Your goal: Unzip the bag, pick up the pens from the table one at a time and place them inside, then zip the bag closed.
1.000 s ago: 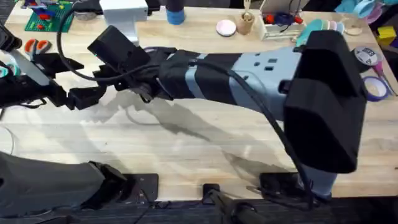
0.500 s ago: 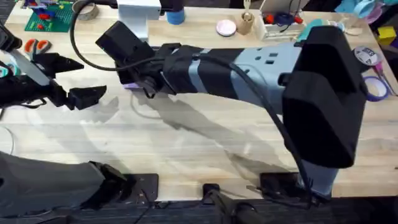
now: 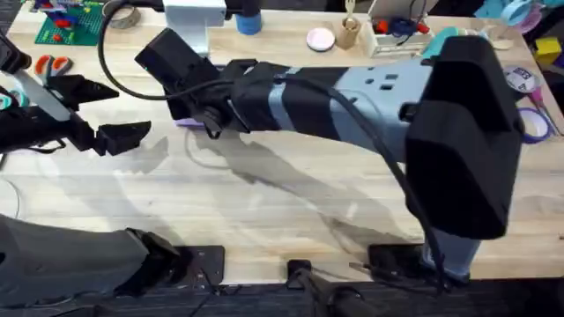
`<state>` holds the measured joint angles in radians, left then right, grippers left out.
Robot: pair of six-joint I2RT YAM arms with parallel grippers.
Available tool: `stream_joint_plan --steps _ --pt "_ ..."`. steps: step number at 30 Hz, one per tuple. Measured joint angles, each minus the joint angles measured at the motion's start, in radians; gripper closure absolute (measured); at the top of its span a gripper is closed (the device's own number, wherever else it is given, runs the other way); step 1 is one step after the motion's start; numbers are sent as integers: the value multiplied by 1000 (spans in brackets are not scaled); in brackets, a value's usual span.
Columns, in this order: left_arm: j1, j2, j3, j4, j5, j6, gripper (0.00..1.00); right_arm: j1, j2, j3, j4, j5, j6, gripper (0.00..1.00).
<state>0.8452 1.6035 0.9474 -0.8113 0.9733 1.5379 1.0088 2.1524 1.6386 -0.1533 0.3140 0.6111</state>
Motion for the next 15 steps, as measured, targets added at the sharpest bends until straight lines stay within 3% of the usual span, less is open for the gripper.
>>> stream_joint_plan --steps 15 --pt "0 0 0 0 0 0 7 0 -89 0 -23 -71 -94 972"
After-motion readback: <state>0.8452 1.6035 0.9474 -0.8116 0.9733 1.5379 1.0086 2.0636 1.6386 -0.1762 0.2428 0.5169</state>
